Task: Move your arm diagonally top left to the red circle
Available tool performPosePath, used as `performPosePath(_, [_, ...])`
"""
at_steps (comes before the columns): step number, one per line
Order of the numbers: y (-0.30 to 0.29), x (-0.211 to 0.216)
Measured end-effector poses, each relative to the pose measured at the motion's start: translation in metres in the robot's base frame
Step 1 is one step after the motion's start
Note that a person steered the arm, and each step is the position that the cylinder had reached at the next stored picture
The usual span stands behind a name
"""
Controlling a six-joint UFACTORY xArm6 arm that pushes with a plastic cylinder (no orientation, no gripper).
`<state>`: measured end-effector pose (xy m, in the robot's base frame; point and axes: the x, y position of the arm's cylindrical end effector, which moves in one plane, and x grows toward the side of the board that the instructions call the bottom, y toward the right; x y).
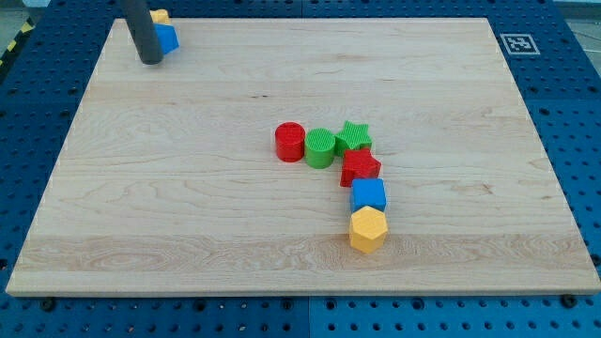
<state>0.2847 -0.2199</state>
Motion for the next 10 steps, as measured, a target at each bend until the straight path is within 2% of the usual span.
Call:
performPosePath(1, [0.002, 0.0])
performPosePath(5, [0.092, 0.011])
performPosePath(8, [0.096, 0.023])
performPosePath(10, [0.102, 0.062])
